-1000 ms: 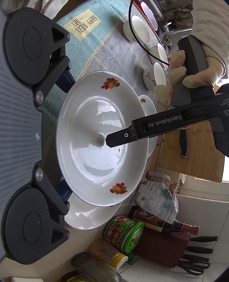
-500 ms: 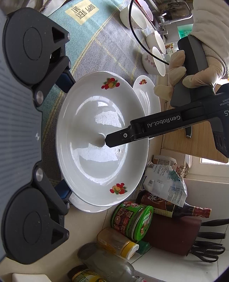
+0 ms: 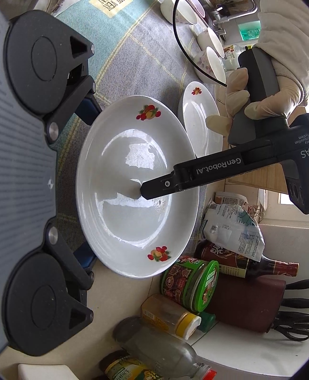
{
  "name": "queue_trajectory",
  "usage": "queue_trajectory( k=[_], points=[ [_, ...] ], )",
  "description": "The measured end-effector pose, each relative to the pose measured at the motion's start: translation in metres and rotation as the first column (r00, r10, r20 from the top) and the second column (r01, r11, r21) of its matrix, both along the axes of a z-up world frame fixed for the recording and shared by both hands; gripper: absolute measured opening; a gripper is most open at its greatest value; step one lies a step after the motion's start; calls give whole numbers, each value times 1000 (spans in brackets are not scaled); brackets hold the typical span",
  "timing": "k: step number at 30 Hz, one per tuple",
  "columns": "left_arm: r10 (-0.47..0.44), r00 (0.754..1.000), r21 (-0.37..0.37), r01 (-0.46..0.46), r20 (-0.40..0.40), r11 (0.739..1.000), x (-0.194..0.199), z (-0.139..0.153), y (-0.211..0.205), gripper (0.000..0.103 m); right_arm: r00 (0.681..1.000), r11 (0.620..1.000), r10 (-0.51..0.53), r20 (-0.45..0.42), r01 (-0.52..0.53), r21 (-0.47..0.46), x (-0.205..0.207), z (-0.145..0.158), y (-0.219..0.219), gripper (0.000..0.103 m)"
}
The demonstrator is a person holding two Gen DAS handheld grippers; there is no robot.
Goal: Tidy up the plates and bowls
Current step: 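Lower the large plate onto the stained plate with the left gripper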
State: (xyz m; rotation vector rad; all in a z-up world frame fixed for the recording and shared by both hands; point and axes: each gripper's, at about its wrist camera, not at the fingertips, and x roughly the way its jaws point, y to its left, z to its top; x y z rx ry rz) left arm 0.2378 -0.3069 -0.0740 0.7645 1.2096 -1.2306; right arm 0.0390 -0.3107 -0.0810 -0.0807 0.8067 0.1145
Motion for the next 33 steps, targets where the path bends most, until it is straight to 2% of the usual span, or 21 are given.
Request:
queue_trajectory(
  k=[21,33],
  points=[
    [-7,999,3,7,-32,1000,16,-16,-17,84,996,997,-69,-55,70,14,12,-3,-4,103],
    [-33,999,21,33,11,999,12,-17,-25,87,995,997,-77,-61,78,17,11,-2,-3,103]
  ],
)
